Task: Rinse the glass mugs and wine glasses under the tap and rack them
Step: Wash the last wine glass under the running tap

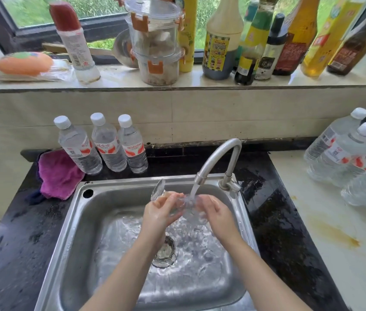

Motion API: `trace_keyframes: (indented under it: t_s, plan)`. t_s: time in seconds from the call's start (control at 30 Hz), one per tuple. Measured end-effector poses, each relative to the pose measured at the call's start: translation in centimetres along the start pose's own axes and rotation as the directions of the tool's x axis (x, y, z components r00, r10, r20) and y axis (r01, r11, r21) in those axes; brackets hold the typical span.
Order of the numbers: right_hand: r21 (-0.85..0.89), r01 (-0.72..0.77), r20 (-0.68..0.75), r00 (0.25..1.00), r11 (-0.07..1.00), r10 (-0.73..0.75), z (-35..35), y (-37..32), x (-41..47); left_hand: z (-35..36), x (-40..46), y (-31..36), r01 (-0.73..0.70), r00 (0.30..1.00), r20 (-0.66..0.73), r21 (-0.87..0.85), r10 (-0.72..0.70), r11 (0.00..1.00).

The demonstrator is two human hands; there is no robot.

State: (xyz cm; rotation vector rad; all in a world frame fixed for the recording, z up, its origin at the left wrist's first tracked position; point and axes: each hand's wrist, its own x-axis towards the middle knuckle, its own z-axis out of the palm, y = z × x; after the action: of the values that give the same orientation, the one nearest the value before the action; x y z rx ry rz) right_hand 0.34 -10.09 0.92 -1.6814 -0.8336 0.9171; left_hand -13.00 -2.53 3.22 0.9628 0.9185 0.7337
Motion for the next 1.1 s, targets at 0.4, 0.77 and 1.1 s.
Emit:
trace_keyframes:
  t_s: [0.4, 0.77, 1.1]
  plan:
    - [-0.816, -0.029, -0.060, 0.998, 0.578, -0.035, -7.6, 3.3, 5.8, 1.3, 0.2, -2.0, 0.035, 0.999, -0.035, 0.155, -0.030, 0.987]
    - [-0.871, 0.130, 0.134, 0.991, 0.473, -0.026, -8.7, 2.9, 7.6, 0.9, 0.3, -2.9, 0.058, 0.992, -0.122, 0.215, -0.032, 0.975]
    - [-0.821, 0.006, 0.070, 0.993, 0.571, 0.090, -11.0, 1.7, 8.9, 1.2, -1.1, -2.5, 0.080, 0.989, -0.148, 0.348, -0.029, 0.934]
